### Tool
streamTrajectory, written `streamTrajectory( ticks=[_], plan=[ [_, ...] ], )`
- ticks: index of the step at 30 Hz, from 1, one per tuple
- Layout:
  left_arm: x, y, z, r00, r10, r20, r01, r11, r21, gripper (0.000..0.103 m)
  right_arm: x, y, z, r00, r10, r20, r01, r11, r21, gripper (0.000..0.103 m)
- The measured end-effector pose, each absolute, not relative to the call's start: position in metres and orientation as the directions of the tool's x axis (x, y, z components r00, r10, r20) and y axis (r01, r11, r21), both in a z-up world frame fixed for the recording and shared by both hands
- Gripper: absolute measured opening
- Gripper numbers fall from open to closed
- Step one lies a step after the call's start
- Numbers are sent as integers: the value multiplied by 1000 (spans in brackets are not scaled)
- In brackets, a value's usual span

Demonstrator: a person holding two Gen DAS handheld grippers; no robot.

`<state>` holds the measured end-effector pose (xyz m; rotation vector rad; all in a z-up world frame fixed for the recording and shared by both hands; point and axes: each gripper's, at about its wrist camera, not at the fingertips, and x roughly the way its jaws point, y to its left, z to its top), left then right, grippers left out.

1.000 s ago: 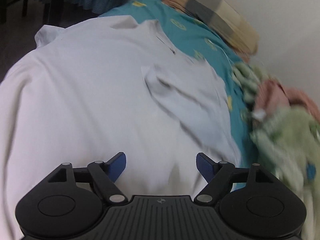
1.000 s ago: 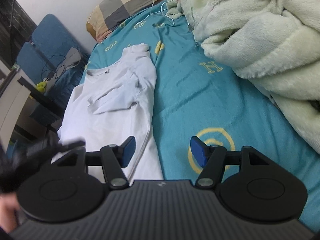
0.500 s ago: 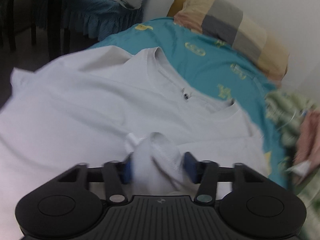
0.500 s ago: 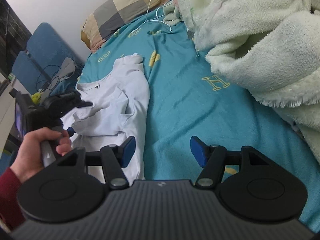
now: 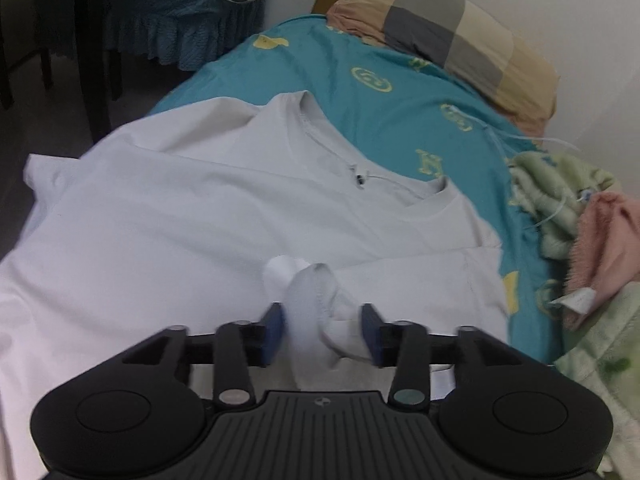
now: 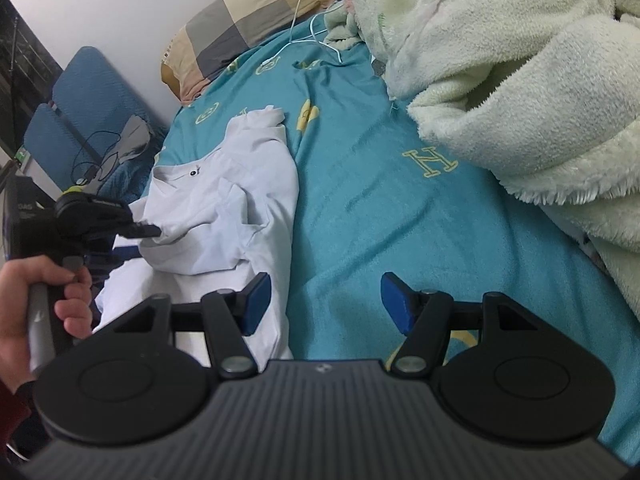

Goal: Fold clothes

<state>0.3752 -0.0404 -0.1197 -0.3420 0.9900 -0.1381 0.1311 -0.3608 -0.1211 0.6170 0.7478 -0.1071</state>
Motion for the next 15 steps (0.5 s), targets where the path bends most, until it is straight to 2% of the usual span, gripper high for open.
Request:
streamTrajectory(
  ticks=[3,5,6,7,9,12,15],
  plan=[
    [378,-44,-125,545,-333,-770,-8,916,-402,46,131,-360,-122,737,126,-664,301,818,490,64],
    [381,-52,-128,535,-352,-768,28,916,-401,29,131,-360,-123,734,129,-666,302,817,491,64],
    [383,-58,-127,535,-348,-770,58,924,-378,8,131,-360,-123,733,131,-668,303,816,493,64],
    [384,-64,-123,546,-340,-766,86,932,-352,3,131,-361,-123,732,133,-668,305,813,496,64],
    [387,-76,-114,570,-328,-753,143,943,-302,3,129,-361,-124,732,136,-667,308,808,503,64],
    [398,-89,-80,655,-341,-674,222,940,-259,2,127,-361,-124,736,138,-662,307,804,509,64],
    [420,-96,-55,746,-256,-615,203,967,-157,2,128,-360,-124,740,142,-657,300,805,512,64]
  ],
)
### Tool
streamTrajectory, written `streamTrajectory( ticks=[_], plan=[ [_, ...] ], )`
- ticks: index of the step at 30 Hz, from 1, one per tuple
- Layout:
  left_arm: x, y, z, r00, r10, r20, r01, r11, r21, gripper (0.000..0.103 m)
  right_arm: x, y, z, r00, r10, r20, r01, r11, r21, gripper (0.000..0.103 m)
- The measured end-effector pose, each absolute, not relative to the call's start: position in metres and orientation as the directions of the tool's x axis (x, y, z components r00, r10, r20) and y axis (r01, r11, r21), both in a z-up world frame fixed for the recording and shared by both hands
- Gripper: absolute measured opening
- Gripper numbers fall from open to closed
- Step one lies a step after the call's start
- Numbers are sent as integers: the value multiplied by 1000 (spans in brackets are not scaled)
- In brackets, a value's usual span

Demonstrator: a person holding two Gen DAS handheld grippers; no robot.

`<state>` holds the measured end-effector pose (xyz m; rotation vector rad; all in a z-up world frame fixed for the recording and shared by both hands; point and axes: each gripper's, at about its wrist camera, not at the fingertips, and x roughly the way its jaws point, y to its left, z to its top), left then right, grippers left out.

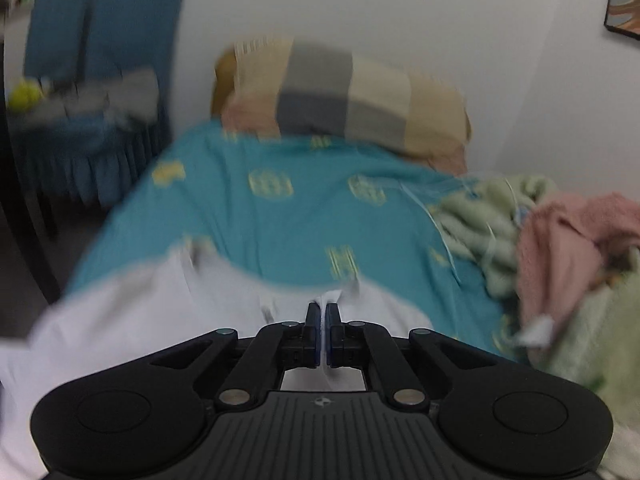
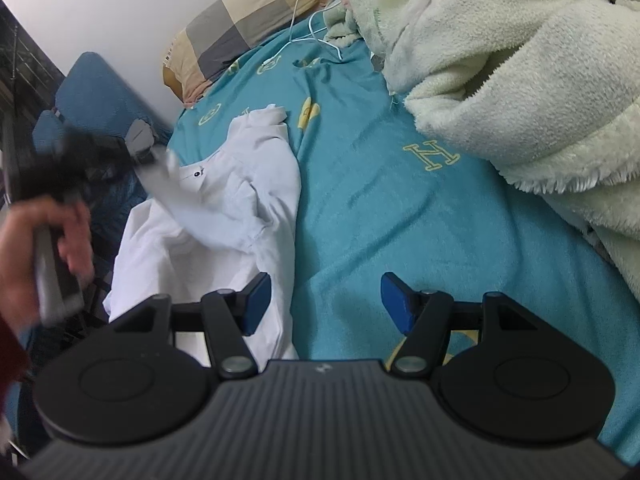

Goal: Fold clothes

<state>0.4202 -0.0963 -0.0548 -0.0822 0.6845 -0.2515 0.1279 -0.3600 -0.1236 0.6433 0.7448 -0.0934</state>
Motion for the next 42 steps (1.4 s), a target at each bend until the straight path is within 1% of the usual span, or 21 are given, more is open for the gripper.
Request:
streamTrajectory(
  ticks=[2,4,6,8,9,11,12,13,15,18,20,23,26,28,31,33,36,38,40,42],
  plan=[
    [436,-100,-44,794,-185,-579,167,982,-85,2,129,-358,-123,742,144,-654,290,811,508,64],
    [453,-102,-53,800,-107,-591,112,993,-29,3,131,-357,-124,741,144,-656,286,817,501,64],
    [465,-100,-72,769,-68,-635,66,997,-26,6,133,-356,-126,738,144,-659,283,821,496,64],
    [470,-91,-90,729,-73,-681,35,997,-69,13,135,-355,-127,735,144,-662,280,825,490,64],
    [468,-86,-97,717,-89,-691,31,995,-96,21,135,-355,-128,735,144,-663,278,828,488,64],
    [456,-75,-105,696,-118,-708,40,991,-126,30,137,-354,-129,736,147,-661,270,832,484,64],
    [447,-70,-106,686,-124,-717,43,991,-131,41,138,-353,-129,736,150,-660,264,835,484,64],
    [434,-63,-106,675,-136,-726,48,989,-140,47,139,-352,-129,737,153,-658,257,837,483,64],
    [400,-49,-103,651,-191,-735,80,980,-183,49,138,-350,-127,742,158,-652,243,842,481,64],
    [334,-32,-96,600,-260,-757,125,965,-231,55,136,-348,-123,750,167,-640,222,848,481,64],
    [285,-26,-93,541,-284,-792,134,958,-252,55,133,-346,-120,757,171,-631,205,854,478,64],
    [205,-13,-95,442,-362,-821,121,931,-346,57,128,-343,-115,761,183,-623,179,863,473,64],
    [142,0,-103,386,-438,-812,79,893,-444,58,122,-339,-111,752,206,-627,156,868,472,64],
    [115,5,-109,357,-464,-810,72,879,-472,59,116,-336,-109,742,225,-632,144,867,477,64],
    [87,7,-118,330,-482,-812,81,871,-484,59,97,-333,-105,714,266,-647,132,857,498,64],
    [72,9,-127,297,-516,-803,78,852,-518,60,81,-329,-103,673,300,-677,122,857,501,63],
    [61,9,-137,257,-531,-807,66,843,-534,60,51,-322,-98,607,320,-727,118,869,480,64],
    [63,9,-137,251,-542,-802,70,836,-543,60,34,-317,-91,589,328,-738,103,876,471,64],
    [68,15,-134,253,-584,-771,48,804,-593,60,24,-312,-89,559,341,-756,110,873,475,64],
    [72,21,-125,276,-604,-748,47,786,-617,61,16,-305,-87,523,350,-777,112,876,470,64]
  ],
)
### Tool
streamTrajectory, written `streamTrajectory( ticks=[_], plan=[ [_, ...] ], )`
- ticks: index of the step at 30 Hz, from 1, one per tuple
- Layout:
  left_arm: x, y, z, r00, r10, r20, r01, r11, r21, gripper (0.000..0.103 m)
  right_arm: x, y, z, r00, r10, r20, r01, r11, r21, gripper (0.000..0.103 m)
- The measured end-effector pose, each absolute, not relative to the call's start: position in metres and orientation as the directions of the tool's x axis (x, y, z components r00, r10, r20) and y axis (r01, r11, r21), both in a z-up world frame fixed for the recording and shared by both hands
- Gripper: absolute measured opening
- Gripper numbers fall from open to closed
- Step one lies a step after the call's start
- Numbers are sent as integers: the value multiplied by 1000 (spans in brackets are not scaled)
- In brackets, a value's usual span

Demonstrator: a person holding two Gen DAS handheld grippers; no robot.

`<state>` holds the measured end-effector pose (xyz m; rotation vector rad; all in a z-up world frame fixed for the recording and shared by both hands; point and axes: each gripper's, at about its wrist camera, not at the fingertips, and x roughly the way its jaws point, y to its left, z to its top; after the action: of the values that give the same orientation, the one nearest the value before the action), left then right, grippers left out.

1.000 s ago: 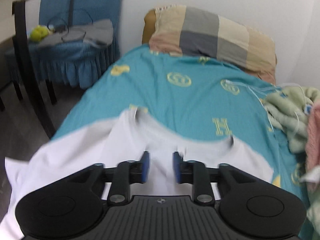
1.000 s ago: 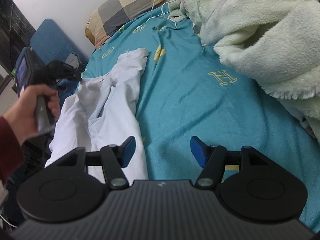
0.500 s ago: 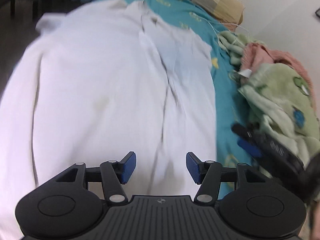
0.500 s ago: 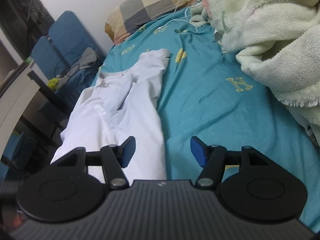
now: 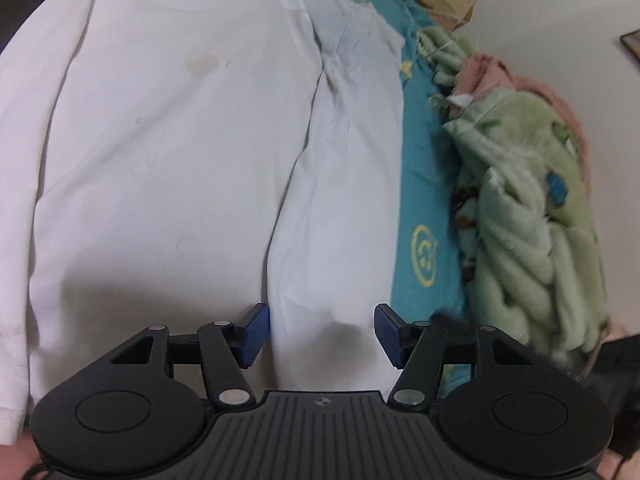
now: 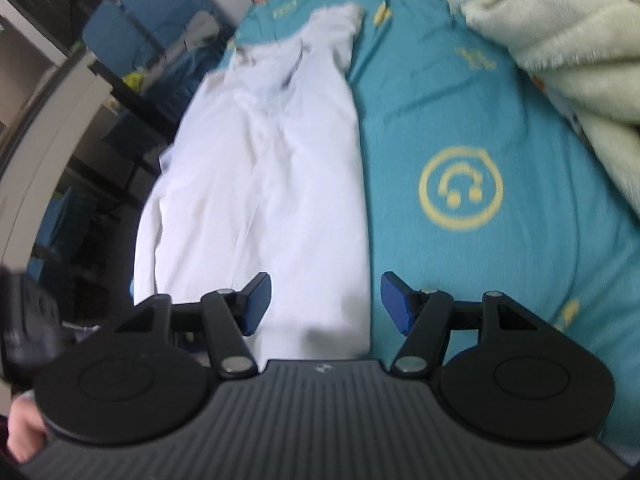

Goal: Fold clothes

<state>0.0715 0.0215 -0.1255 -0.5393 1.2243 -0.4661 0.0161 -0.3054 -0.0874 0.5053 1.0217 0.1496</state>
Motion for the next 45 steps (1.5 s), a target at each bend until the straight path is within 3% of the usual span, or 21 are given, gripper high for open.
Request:
streamTrajectory(
  ticks=[5,16,17,18,19,20,27,33,38,41,42,43,45],
  plan=[
    [75,42,-98,371,-605,-704,64,773,-631,66,18,-279,-107,384,355,-852,79,907,413,64],
    [87,83,-76,473,-576,-667,35,769,-639,69,14,-254,-115,169,523,-835,-26,850,527,62],
    [87,84,-76,473,-578,-665,34,766,-642,69,11,-249,-114,159,506,-848,-45,862,506,60],
    [88,85,-75,472,-580,-664,33,764,-644,69,8,-244,-113,150,484,-862,-60,875,480,45],
    [89,85,-75,472,-582,-663,34,763,-646,69,7,-240,-114,140,458,-878,-67,889,453,20],
    [90,84,-75,472,-583,-661,35,762,-647,69,6,-238,-114,130,439,-889,-72,898,433,12],
    [87,96,-73,493,-580,-649,7,748,-663,73,-12,-240,-82,153,489,-859,-107,872,478,7],
    [88,101,-73,494,-561,-664,-8,761,-649,75,-14,-243,-96,148,482,-863,-45,875,481,7],
    [86,98,-74,492,-512,-704,-13,804,-595,79,-11,-261,-89,211,455,-865,34,881,472,13],
    [83,96,-69,504,-489,-712,1,824,-566,81,-17,-268,-75,263,448,-855,23,883,470,50],
    [82,94,-67,509,-481,-714,9,832,-554,82,-19,-269,-68,285,449,-847,8,882,470,70],
    [81,92,-65,515,-469,-717,20,843,-537,83,-22,-270,-62,309,450,-838,-9,882,471,78],
    [78,88,-60,534,-444,-720,39,863,-504,84,-22,-271,-49,362,439,-822,-40,889,457,76]
  ],
)
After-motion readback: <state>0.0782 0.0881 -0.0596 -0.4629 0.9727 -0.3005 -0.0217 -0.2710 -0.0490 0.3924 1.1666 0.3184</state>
